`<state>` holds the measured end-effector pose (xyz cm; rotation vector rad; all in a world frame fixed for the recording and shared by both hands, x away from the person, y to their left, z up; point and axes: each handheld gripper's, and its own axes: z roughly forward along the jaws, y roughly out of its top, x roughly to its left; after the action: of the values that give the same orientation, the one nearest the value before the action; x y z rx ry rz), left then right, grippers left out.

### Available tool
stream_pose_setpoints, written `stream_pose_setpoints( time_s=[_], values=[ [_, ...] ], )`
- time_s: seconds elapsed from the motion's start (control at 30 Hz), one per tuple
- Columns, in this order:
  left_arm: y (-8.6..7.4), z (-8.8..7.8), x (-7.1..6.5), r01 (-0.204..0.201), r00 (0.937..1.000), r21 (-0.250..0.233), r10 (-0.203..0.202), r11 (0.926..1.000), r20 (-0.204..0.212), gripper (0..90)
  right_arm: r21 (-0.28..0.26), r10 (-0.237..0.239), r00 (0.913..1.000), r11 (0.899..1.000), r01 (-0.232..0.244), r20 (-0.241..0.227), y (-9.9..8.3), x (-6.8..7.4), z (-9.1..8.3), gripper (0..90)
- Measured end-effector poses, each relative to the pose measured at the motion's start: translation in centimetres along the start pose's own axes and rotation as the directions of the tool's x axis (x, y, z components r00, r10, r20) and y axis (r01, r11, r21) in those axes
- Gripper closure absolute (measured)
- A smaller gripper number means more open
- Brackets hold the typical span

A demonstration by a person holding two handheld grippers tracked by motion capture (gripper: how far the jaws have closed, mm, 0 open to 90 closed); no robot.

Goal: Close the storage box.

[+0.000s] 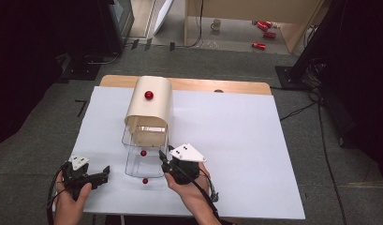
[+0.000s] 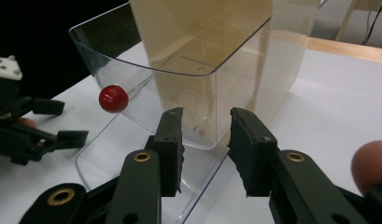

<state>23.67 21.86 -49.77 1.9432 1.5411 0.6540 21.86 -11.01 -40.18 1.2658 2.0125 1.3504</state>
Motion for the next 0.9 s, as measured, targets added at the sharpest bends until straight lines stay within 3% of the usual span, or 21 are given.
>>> stream_pose_setpoints(
  time_s=[0.67,0.87,0.9],
  values=[
    [0.0,0.0,0.0,-0.001,1.0000,0.000,0.001,1.0000,-0.001,2.3,0.007,0.029,0.9976,1.000,-0.029,0.063,2.4,-3.1,3.5,57.6],
    [0.0,0.0,0.0,-0.001,1.0000,0.000,0.001,1.0000,0.000,2.3,0.012,0.026,0.9986,1.000,-0.027,0.045,2.6,-3.4,3.6,52.2],
    [0.0,0.0,0.0,-0.001,1.0000,0.001,0.001,1.0000,0.000,2.3,0.016,0.026,0.9988,1.000,-0.027,0.041,2.4,-3.3,3.6,47.8]
  ],
)
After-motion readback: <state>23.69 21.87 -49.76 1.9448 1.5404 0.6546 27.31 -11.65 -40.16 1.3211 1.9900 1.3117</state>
